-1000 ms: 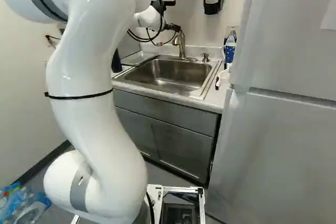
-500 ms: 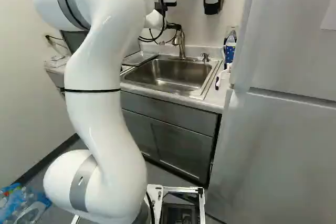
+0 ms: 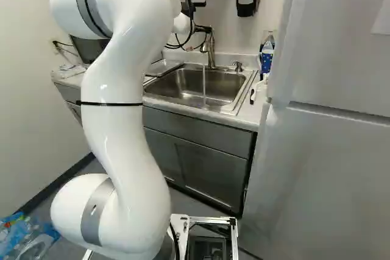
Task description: Rinse the cup and place it in the tray
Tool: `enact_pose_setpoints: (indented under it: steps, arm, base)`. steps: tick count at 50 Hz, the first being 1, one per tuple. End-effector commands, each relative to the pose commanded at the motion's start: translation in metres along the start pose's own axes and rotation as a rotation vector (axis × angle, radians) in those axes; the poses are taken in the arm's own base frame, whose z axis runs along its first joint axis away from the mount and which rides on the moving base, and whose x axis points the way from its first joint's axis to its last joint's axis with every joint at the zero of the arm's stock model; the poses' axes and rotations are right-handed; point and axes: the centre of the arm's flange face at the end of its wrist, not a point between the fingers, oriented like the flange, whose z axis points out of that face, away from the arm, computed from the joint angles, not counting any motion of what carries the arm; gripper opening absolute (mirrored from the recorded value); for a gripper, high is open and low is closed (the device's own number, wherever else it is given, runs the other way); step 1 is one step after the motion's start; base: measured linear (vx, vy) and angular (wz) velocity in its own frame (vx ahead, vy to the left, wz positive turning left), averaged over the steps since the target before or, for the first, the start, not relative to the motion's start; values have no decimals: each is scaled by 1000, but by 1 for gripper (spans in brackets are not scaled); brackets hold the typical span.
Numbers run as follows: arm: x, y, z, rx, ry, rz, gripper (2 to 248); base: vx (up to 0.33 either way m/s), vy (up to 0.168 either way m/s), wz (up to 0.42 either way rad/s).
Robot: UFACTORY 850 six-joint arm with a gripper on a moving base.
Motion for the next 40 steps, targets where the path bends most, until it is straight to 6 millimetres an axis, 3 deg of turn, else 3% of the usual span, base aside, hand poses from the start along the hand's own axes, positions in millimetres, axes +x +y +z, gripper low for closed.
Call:
enact_pose_setpoints:
  steps: [11, 40]
  arm:
    - [0, 1, -10, -1, -7, 0, 247]
    - [-3, 6, -67, -10, -48, 0, 247]
  base:
    - [0, 0, 0]
    - [0, 0, 0]
